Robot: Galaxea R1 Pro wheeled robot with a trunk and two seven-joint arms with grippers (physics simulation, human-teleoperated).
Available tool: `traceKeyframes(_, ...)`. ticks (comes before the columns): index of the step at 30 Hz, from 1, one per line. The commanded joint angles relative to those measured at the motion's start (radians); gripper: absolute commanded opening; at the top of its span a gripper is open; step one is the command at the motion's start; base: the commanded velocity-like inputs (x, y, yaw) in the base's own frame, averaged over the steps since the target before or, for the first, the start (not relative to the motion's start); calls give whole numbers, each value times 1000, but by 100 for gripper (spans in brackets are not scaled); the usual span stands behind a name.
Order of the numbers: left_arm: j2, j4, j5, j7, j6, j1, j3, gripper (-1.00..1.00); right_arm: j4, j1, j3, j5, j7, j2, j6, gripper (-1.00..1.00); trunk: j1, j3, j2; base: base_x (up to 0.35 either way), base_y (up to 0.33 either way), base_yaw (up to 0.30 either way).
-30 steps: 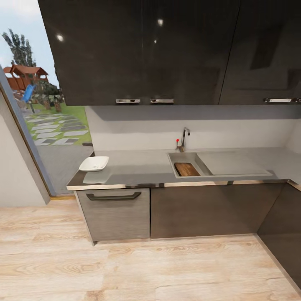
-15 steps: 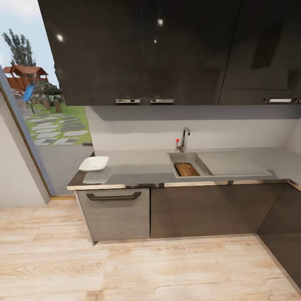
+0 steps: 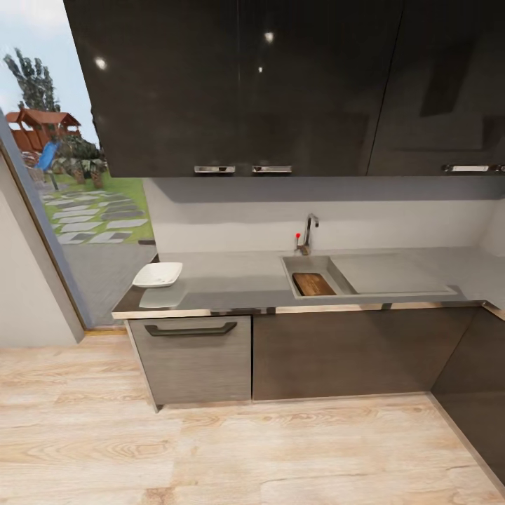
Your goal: In the kitchen, take the Vidalia onion out of the sink, dice it on the chopping board with the paring knife, put the diced onion into the bowl on the countertop, then place both the paring knife and the chopping board into the sink.
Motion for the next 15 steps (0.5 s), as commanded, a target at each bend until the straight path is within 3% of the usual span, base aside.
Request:
traceKeyframes(1, 0, 5, 11, -5, -8, -2, -8, 100, -1, -1, 9, -7, -3, 0, -45, 100, 1, -2, -2, 0, 0, 0)
traceKeyframes(5, 0, 5, 11, -5, -8, -2, -8, 100, -2, -1, 9, -8, -3, 0, -92, 100, 1, -2, -2, 0, 0, 0)
traceKeyframes(15, 0, 5, 11, -5, -8, -2, -8, 100, -2, -1, 9, -8, -3, 0, -100, 100, 1, -2, -2, 0, 0, 0)
